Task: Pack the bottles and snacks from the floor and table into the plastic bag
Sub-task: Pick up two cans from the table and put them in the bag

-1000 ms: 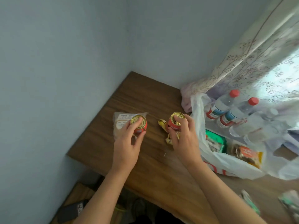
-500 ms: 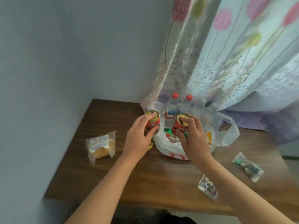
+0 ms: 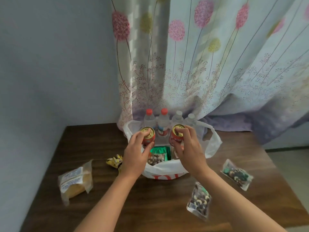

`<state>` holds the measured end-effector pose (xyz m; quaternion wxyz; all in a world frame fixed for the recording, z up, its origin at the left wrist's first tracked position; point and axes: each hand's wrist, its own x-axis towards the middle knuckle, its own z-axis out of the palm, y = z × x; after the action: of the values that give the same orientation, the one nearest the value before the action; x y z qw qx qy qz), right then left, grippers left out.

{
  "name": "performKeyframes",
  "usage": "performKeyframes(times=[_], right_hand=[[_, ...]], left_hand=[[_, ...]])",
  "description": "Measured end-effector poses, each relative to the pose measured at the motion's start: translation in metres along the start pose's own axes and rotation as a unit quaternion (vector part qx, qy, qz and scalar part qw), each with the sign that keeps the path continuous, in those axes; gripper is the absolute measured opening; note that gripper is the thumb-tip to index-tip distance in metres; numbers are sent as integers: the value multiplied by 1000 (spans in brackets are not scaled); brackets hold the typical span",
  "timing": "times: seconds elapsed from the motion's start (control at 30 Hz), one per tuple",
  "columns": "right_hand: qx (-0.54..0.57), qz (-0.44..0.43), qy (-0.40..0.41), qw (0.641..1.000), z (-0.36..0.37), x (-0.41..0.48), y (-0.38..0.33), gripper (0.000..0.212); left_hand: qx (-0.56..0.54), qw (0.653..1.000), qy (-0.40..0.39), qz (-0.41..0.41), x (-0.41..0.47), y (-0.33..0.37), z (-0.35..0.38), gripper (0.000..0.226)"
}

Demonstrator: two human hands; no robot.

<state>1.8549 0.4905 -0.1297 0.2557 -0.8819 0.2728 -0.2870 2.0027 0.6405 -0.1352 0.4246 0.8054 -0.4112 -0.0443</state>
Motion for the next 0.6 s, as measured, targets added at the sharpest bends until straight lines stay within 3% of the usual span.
performKeyframes(times=[0.6], right_hand=[[37,32,-78,996,96,50,72,36]], left_hand=[[6,997,9,-77,57,-50,94,43]])
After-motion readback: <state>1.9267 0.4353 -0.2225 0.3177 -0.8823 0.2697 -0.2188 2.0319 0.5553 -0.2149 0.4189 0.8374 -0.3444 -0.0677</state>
